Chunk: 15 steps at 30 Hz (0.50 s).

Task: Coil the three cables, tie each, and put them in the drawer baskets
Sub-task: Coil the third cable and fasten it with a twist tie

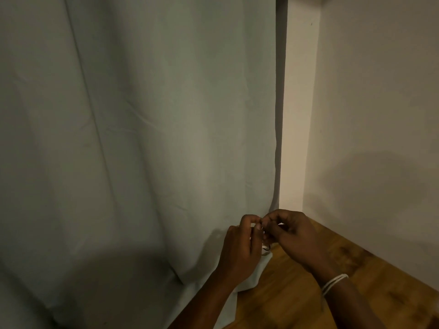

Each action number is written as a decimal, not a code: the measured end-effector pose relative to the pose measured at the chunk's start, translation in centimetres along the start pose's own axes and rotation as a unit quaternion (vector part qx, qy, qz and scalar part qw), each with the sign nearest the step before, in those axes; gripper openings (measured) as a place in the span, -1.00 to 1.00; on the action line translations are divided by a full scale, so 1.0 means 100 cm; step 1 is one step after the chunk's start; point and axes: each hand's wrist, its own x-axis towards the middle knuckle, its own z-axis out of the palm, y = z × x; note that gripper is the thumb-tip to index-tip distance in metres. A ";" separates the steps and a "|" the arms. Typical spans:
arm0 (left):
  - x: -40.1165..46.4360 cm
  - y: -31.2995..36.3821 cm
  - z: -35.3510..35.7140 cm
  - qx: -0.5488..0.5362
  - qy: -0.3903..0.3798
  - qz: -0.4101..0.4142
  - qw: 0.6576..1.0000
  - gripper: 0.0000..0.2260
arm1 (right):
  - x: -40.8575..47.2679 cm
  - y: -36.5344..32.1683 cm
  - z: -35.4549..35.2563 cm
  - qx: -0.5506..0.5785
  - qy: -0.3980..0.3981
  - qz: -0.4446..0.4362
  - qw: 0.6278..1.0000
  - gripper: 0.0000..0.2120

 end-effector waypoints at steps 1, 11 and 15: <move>0.001 0.001 -0.001 -0.029 0.005 -0.014 0.999 -0.63 | 0.000 0.000 0.001 0.008 0.006 0.001 1.000 -0.83; 0.003 -0.001 -0.001 -0.067 -0.013 -0.043 0.997 -0.54 | -0.003 0.008 0.021 -0.108 0.101 -0.110 0.983 -0.79; 0.005 -0.001 -0.001 -0.083 -0.037 -0.074 0.993 -0.56 | 0.000 0.010 0.027 -0.131 0.081 -0.115 0.981 -0.83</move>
